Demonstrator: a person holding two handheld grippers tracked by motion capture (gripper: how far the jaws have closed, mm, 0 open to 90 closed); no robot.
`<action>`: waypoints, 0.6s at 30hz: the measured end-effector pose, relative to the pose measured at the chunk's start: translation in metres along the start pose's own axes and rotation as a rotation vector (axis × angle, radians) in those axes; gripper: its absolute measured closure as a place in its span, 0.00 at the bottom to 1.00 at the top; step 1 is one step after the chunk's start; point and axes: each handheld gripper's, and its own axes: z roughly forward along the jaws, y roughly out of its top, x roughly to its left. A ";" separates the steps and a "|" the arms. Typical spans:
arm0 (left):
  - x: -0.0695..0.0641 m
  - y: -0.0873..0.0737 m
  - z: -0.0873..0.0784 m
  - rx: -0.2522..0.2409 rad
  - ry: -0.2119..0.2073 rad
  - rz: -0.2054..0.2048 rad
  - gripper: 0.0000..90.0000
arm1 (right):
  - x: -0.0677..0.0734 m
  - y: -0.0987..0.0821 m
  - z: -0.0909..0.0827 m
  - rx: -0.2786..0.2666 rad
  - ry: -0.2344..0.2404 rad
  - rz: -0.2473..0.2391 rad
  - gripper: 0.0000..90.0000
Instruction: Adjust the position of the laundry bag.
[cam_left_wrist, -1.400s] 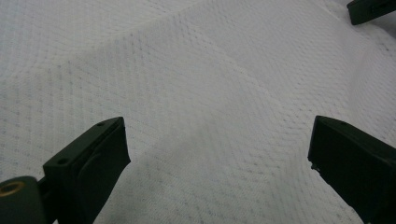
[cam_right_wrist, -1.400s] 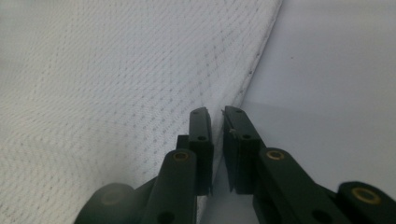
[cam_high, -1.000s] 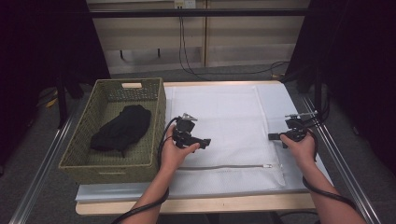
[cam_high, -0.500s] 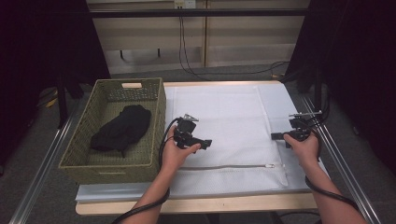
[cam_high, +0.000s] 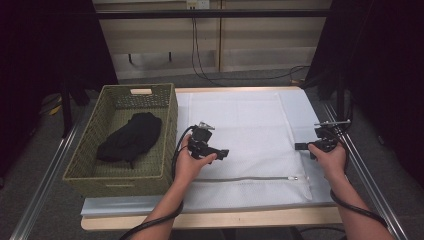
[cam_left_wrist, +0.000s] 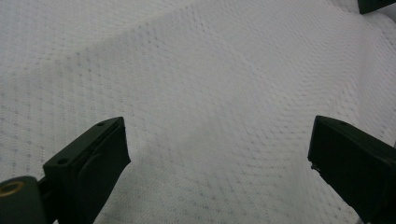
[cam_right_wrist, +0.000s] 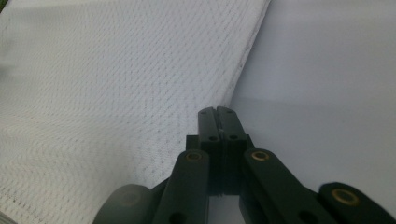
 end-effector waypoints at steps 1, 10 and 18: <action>0.000 0.000 0.001 0.006 -0.003 0.005 0.05 | -0.001 0.000 -0.001 -0.002 0.002 0.003 1.00; -0.003 0.002 0.003 0.016 -0.027 0.014 0.05 | -0.004 -0.001 -0.003 -0.007 -0.009 0.000 1.00; -0.008 0.004 0.003 0.012 -0.035 0.004 0.05 | 0.003 0.001 -0.007 -0.047 0.001 -0.035 0.75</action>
